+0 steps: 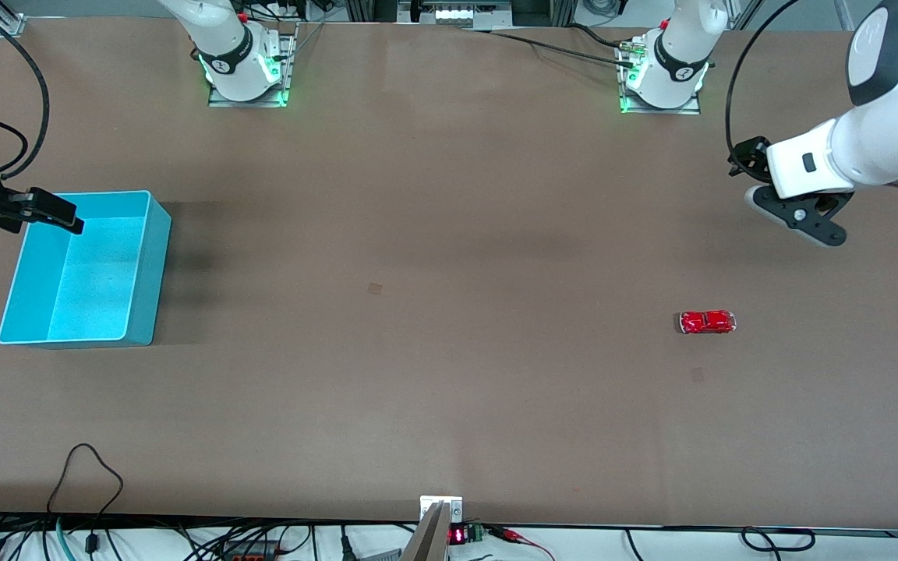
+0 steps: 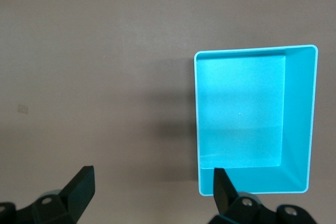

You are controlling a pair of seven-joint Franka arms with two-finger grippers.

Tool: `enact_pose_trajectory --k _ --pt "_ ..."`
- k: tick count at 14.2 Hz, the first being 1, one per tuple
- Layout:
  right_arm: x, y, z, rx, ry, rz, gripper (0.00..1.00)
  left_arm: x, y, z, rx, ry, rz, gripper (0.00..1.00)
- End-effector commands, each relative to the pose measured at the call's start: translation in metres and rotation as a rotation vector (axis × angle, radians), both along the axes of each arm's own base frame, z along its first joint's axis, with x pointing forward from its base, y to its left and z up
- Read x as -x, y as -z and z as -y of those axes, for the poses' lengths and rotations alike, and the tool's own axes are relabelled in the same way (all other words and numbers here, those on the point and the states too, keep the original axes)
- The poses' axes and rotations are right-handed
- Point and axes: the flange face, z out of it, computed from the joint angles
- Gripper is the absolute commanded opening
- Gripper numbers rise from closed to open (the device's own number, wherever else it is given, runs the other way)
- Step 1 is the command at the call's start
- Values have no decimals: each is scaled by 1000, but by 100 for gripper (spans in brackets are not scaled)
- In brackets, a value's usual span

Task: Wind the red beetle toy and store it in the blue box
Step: 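Move the left gripper down over the red toy car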

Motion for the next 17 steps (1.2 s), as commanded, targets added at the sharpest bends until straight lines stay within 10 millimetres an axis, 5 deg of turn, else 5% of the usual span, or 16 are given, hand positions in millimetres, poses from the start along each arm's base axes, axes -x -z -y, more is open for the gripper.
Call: enact_pose_trajectory --k 1,5,9,14,17 --pt "3 -1 -1 -10 9 7 100 -17 13 -9 57 231 25 100" --pt "3 -1 -1 -10 10 7 100 -36 56 -23 80 517 94 100" --pt "3 -1 -1 -10 10 7 100 -55 145 -30 113 775 204 100" --pt "3 -1 -1 -10 10 7 100 -83 252 -67 138 920 268 100" --pt "3 -1 -1 -10 10 6 100 -84 289 -76 148 927 270 100"
